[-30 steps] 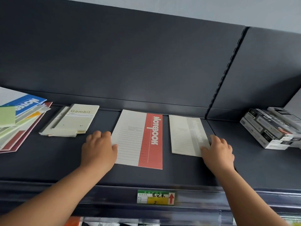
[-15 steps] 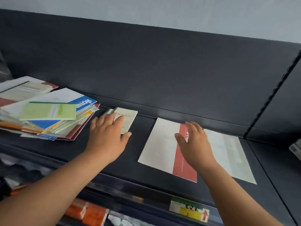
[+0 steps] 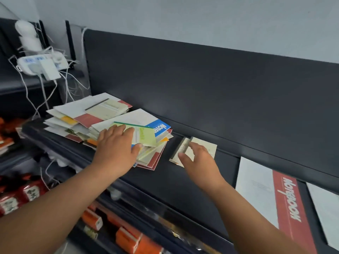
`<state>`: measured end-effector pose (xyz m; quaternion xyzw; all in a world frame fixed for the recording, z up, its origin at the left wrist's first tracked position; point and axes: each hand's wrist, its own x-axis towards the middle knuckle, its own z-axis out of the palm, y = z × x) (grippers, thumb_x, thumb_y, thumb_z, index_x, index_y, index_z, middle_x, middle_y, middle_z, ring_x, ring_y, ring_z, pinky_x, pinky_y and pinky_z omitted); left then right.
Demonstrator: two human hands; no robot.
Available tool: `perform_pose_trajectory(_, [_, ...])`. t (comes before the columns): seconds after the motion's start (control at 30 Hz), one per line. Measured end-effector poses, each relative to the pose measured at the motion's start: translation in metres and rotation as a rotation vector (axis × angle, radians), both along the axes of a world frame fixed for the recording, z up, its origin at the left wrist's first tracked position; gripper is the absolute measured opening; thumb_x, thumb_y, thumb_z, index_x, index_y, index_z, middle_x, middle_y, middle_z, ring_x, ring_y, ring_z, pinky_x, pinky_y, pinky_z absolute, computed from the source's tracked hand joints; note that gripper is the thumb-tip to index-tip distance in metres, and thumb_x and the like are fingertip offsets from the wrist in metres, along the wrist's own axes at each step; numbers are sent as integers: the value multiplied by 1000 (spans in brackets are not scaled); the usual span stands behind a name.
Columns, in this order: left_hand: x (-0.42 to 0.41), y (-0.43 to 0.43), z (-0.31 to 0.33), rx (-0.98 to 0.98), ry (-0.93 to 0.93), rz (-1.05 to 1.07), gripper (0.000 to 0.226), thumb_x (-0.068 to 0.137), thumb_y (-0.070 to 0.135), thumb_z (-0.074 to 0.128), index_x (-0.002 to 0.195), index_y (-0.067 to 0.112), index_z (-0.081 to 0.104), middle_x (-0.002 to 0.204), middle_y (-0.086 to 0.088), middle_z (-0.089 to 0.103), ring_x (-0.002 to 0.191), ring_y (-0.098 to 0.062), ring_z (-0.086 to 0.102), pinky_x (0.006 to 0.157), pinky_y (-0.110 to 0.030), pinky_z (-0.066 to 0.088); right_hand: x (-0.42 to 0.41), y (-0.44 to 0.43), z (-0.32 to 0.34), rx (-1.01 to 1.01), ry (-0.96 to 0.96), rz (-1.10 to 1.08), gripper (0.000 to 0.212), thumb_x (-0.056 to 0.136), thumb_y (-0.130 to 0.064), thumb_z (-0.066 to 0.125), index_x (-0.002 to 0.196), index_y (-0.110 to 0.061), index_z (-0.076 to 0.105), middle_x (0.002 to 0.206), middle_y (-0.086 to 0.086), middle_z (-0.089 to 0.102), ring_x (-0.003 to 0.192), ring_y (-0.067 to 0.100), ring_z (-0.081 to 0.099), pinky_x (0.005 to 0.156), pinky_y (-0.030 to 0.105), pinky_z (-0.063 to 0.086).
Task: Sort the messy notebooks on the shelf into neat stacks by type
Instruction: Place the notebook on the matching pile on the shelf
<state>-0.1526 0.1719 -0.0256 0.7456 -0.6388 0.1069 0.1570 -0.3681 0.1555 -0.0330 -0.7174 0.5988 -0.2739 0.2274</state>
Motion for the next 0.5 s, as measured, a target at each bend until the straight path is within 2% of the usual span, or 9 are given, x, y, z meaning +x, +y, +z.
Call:
perform_pose_trajectory(0.07, [24,-10,4,-6,1,4,53,96,43,42,141,16,41,146,-8,41,135,-27,33,112,-42,21,26,-9,2,42,-50,-28,49,96,-37,52,138,-10,47,135,5,53,122,20,51,99,30,41])
perform_pose_trajectory(0.1, [36,-16,5,-7,4,4,50,97,41,42,140,15,43,143,-8,44,132,-27,36,110,-41,22,38,-13,2,64,-80,-44,43,96,-36,52,129,-8,53,123,6,60,111,21,57,90,32,45])
perform_pose_trajectory(0.2, [69,-35,9,2,-7,-5,45,98,37,41,136,14,45,137,-7,49,125,-27,41,107,-39,27,71,-30,-2,141,-167,-93,31,96,-39,50,105,-11,60,92,3,66,80,18,60,67,32,46])
perform_pose_trajectory(0.27, [88,-48,11,20,6,-11,44,98,36,41,136,14,45,135,-7,51,124,-26,43,105,-39,31,88,-42,-8,185,-206,-127,32,95,-43,49,102,-13,60,91,-2,66,78,13,61,60,27,43])
perform_pose_trajectory(0.37, [110,-66,13,86,37,-5,43,98,37,42,133,14,46,128,-8,54,118,-25,48,95,-37,39,107,-57,-16,230,-213,-204,41,94,-48,50,112,-12,56,102,-4,67,86,10,63,57,24,42])
perform_pose_trajectory(0.5, [131,-87,5,188,18,-7,42,96,47,42,119,16,56,110,-4,59,93,-18,48,77,-31,41,121,-67,-18,270,-172,-273,29,95,-49,50,99,-21,44,82,-14,54,74,5,55,54,22,40])
